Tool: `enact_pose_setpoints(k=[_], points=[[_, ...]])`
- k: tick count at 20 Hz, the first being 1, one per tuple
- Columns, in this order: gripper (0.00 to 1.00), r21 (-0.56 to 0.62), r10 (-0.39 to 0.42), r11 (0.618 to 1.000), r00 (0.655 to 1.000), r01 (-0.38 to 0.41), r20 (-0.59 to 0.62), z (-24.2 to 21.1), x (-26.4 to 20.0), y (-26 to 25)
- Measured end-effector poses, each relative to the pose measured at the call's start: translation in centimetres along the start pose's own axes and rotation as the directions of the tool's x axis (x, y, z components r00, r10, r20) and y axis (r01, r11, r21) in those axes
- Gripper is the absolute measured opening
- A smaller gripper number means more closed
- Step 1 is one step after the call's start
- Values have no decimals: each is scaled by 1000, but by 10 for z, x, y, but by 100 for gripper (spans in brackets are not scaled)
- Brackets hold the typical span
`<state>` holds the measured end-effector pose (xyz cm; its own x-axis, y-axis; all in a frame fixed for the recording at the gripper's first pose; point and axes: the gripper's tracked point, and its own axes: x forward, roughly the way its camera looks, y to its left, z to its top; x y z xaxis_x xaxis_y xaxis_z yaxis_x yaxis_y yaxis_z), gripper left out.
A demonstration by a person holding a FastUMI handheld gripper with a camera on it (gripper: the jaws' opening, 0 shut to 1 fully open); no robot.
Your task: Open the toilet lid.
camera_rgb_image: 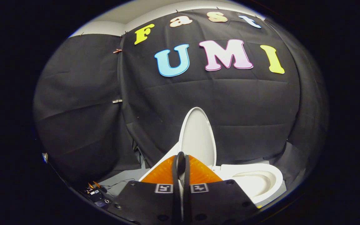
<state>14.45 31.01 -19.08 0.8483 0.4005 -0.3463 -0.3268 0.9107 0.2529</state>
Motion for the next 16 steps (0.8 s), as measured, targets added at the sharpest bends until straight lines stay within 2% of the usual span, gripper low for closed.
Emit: enact_pose_setpoints(k=[1, 4, 5, 6, 7, 11, 16], points=[[13, -4, 8, 1000, 1000, -8, 12, 0, 5, 3], [13, -21, 6, 1000, 1000, -6, 3, -2, 8, 7], [12, -16, 43, 999, 999, -43, 6, -2, 8, 16], [27, -9, 66, 998, 998, -66, 1, -7, 9, 22], [35, -6, 64, 998, 998, -64, -21, -11, 11, 23], [100, 54, 95, 994, 995, -94, -8, -9, 2, 25], [99, 35, 111, 993, 992, -113, 61, 25, -26, 23]])
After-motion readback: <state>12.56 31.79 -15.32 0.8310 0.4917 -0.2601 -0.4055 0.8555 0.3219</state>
